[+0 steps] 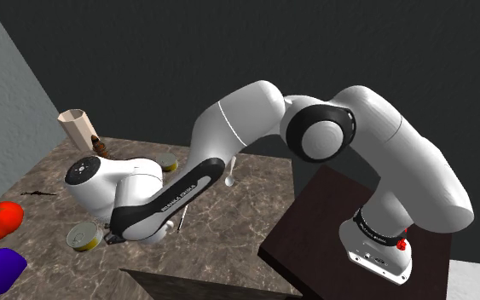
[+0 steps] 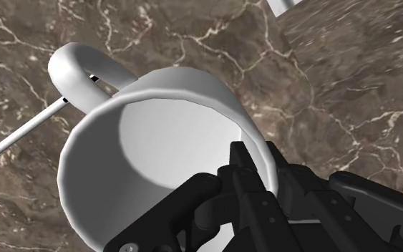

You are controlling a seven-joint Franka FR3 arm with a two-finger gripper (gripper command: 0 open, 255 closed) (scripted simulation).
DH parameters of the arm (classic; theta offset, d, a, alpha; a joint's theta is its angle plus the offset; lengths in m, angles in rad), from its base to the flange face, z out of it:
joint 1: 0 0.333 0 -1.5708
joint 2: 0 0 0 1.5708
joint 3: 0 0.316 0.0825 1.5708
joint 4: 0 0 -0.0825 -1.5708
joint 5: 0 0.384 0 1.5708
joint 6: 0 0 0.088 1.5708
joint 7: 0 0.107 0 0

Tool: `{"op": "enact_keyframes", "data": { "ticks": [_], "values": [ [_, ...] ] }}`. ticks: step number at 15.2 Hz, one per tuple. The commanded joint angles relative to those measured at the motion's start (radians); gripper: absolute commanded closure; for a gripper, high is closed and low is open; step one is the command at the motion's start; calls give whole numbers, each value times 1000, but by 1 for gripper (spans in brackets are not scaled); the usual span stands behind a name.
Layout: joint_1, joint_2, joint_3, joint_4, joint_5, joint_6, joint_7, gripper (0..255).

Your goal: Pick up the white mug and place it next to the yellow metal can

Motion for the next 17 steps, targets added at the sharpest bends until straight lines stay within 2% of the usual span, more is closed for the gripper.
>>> {"op": "enact_keyframes", "data": {
  "ticks": [1, 9, 17],
  "values": [
    [3, 21, -6, 8, -5, 14, 1, 255],
    [18, 94, -26, 38, -22, 60, 8, 255],
    [18, 95, -26, 38, -22, 60, 8, 255]
  ]
}}
